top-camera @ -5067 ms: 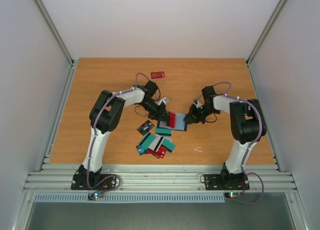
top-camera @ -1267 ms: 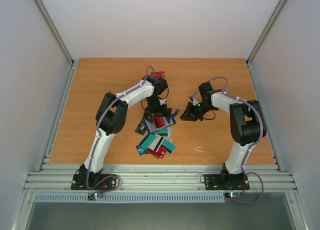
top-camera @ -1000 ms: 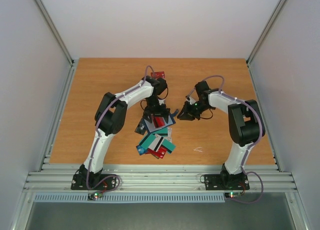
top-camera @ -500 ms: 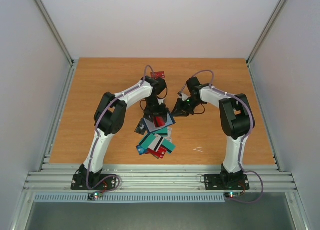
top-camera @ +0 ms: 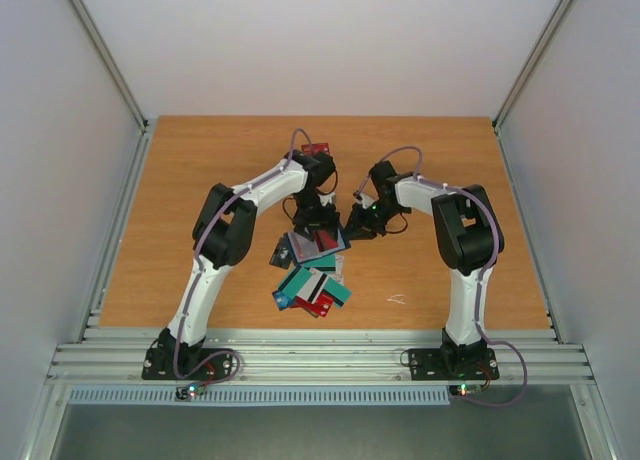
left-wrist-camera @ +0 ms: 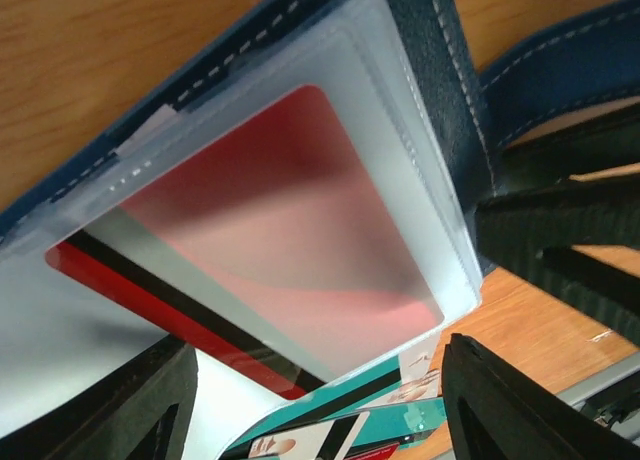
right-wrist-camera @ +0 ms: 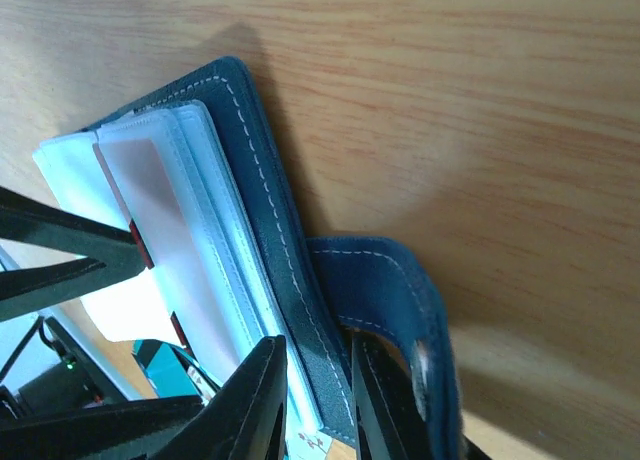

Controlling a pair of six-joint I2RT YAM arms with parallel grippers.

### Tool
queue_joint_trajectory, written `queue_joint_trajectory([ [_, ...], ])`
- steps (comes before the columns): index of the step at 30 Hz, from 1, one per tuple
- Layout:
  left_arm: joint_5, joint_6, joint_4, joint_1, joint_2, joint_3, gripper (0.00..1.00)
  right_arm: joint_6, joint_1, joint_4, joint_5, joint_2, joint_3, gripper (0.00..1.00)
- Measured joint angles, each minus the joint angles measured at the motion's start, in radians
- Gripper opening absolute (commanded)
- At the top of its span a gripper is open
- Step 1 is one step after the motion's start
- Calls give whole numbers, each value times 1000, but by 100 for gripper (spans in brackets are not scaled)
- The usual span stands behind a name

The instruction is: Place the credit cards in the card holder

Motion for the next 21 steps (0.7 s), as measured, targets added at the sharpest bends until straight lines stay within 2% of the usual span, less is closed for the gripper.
queue_joint_trajectory([
  [10, 54, -4, 5, 3, 42, 54, 65, 9, 1, -6, -3, -48, -71, 19],
  [21, 159, -7, 67, -23, 60, 66, 65, 8, -48, -84, 91, -134, -110, 20],
])
